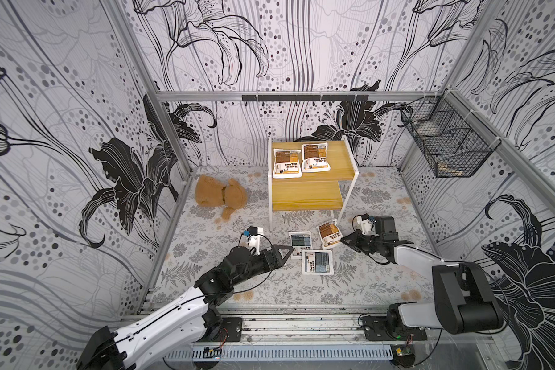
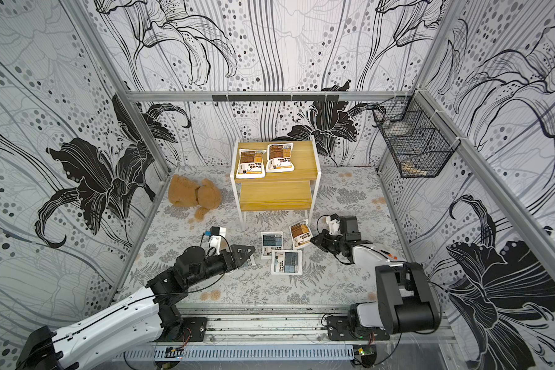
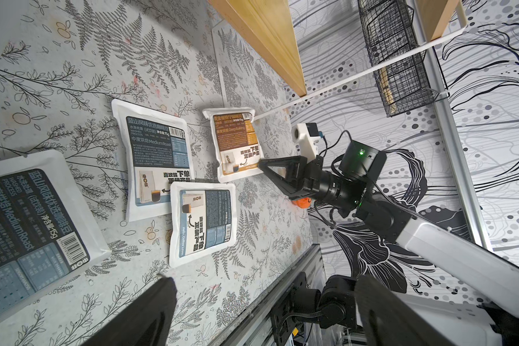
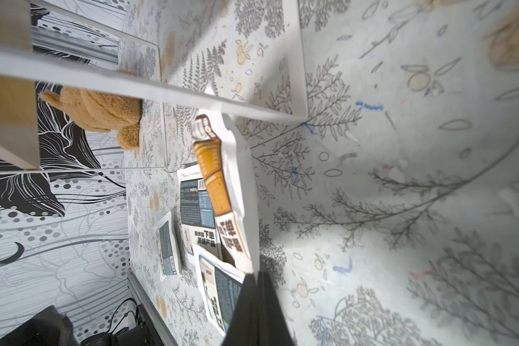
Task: Place the bagged coffee beans on the shelf by color
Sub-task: Pick up the bagged coffee beans at the center of the board.
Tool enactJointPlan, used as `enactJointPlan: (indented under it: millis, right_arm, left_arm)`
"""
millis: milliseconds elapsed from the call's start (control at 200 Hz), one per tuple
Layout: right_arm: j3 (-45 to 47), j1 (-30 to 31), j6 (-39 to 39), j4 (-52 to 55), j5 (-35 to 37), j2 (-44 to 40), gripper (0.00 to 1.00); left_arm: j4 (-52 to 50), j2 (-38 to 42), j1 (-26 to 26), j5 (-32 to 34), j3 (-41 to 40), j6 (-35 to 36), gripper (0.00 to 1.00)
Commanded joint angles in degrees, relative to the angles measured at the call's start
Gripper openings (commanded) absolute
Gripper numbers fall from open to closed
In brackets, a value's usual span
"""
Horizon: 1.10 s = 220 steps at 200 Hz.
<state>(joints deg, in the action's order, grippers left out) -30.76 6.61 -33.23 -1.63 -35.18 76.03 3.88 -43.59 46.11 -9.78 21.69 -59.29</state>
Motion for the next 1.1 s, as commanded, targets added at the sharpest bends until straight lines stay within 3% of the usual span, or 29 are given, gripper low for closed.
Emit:
enactJointPlan:
  millis: [0,385,571,726,946,1096]
  right_arm:
    - [-1.7,-0.3,2.7,10.5,4.1,-5.6,0.00]
    - [-8.7,-0.3,5.1,37.2,7.3,-26.6,0.00]
    - [-16.6,-0.2,5.1,46.2,10.0,-31.6,0.00]
    - [-31.3,-0.3,7.3,51.8,15.6,-28.1,0.00]
    - [-54.6,-0.3,11.7,60.0,30.4,-18.2,0.00]
    - [-67.3,-0.3,13.1,57.8,31.6,-12.7,0.00]
  left_arm:
    - [1.2,0.6,0.3,1.0,-0.6,0.0,0.98]
    - [3.8,0.9,0.6,0.1,-0.6,-1.4,0.97]
    - [4.8,0.1,0.7,-0.8,1.2,-1.0,0.97]
    - [4.2,-0.6,0.7,-0.9,4.7,0.9,0.97]
    - [0.0,0.0,0.7,0.4,9.0,2.4,0.97]
    - [-1.7,2.0,0.7,1.8,9.3,2.7,0.97]
